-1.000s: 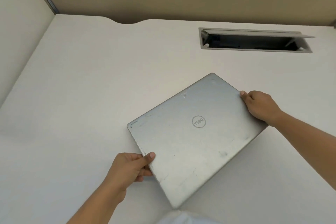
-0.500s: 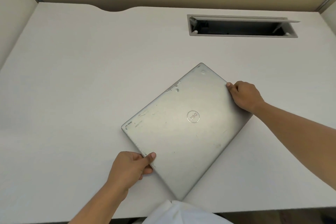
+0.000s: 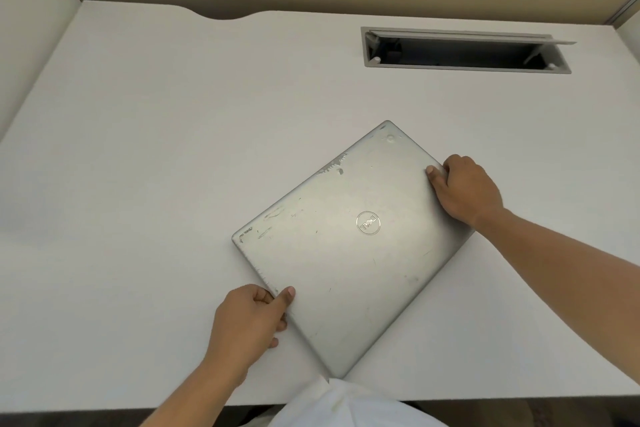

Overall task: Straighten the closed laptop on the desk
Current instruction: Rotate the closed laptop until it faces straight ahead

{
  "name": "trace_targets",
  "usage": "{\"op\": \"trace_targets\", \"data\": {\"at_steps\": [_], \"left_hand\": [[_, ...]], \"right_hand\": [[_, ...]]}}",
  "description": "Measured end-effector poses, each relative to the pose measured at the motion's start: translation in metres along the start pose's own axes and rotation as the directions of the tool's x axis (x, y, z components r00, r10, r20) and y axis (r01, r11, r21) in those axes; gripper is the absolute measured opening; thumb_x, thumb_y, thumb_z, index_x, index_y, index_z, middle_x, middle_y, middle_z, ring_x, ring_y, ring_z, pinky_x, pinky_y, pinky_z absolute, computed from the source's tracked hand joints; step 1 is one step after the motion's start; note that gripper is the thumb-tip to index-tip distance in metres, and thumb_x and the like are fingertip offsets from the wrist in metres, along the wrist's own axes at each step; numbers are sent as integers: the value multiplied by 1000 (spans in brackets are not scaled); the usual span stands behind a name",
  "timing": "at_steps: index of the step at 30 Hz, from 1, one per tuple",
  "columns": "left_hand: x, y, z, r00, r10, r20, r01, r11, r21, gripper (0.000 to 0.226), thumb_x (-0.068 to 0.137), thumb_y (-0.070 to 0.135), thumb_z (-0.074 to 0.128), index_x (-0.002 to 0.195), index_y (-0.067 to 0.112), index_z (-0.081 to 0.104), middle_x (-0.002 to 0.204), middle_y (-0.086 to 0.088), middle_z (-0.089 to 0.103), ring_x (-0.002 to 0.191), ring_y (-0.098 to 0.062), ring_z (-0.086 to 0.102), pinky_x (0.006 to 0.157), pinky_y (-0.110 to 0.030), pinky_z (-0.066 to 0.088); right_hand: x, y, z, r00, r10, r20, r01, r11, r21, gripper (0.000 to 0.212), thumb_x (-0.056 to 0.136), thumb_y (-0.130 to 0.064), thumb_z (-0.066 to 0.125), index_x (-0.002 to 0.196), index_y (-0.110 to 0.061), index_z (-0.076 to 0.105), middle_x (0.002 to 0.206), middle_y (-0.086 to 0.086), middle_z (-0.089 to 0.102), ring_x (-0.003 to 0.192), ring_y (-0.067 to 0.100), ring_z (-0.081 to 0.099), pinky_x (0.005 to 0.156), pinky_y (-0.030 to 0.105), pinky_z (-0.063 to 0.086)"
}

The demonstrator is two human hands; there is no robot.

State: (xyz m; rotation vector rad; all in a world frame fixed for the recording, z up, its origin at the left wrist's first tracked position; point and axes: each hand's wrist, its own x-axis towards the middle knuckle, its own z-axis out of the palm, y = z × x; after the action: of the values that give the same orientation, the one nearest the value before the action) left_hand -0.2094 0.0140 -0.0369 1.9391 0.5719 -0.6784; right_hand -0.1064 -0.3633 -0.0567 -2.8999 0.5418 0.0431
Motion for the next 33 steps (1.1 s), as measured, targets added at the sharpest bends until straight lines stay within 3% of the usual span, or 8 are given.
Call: {"op": "trace_targets", "data": {"at_steps": [5,7,10,13,17,20,26,33], "left_hand": [[-17,-14,18,995,-77,-59,55,950,-307,22,78,31,76,85,11,69,80,-7,74,77,-18,73,62,-33,60],[-22,-15,27,992,-74,-106,36,945,-324,19,78,30,76,86,16,68,83,-4,74,80,-20,71,72,-35,58],[-31,-10,42,976,-66,-209,-5,946,-325,23,75,31,78,90,20,65,82,3,72,77,-12,68,63,-23,47],[-31,-5,49,960,-115,-256,20,938,-345,28,71,33,81,88,17,65,82,4,71,76,-10,66,59,-22,43],[-20,-3,43,962,-170,-212,76,917,-393,34,65,33,86,82,10,69,78,-4,73,73,-18,66,56,-25,42],[-13,-5,32,963,-179,-199,81,903,-423,31,63,28,88,81,10,70,80,-3,74,77,-19,68,58,-25,44],[9,0,-5,978,-126,-168,51,917,-395,31,60,17,90,79,9,67,77,-3,71,67,-14,63,55,-20,43],[50,15,-47,988,31,-154,-62,978,-200,43,57,18,91,90,8,65,84,-7,66,74,-18,61,64,-24,48]], "right_hand": [[-12,-6,5,997,-15,-80,11,999,-50,51,95,-49,37,105,-1,52,104,21,56,94,40,52,75,47,47],[-13,-9,6,998,12,-66,-16,998,-64,51,96,-47,38,108,0,51,107,23,55,97,42,50,76,48,46],[-12,-13,5,996,84,-2,-84,995,-44,53,95,-49,37,113,0,49,113,23,53,104,42,48,81,48,44],[-2,-9,-3,980,159,120,-167,984,66,56,91,-54,43,108,-1,51,108,19,55,104,40,50,85,46,46],[8,-2,-16,944,174,280,-228,958,174,47,85,-56,52,75,-11,43,78,9,53,79,33,53,61,36,38],[-1,3,-21,933,165,319,-244,943,225,43,84,-58,52,74,-18,41,77,2,51,73,23,48,55,33,32],[-34,14,-29,912,122,391,-256,915,312,48,83,-57,58,83,-10,50,80,5,57,75,26,54,65,36,38],[-87,17,-24,900,158,406,-330,855,399,45,83,-53,61,69,-16,42,67,1,45,61,21,42,57,32,31]]}}
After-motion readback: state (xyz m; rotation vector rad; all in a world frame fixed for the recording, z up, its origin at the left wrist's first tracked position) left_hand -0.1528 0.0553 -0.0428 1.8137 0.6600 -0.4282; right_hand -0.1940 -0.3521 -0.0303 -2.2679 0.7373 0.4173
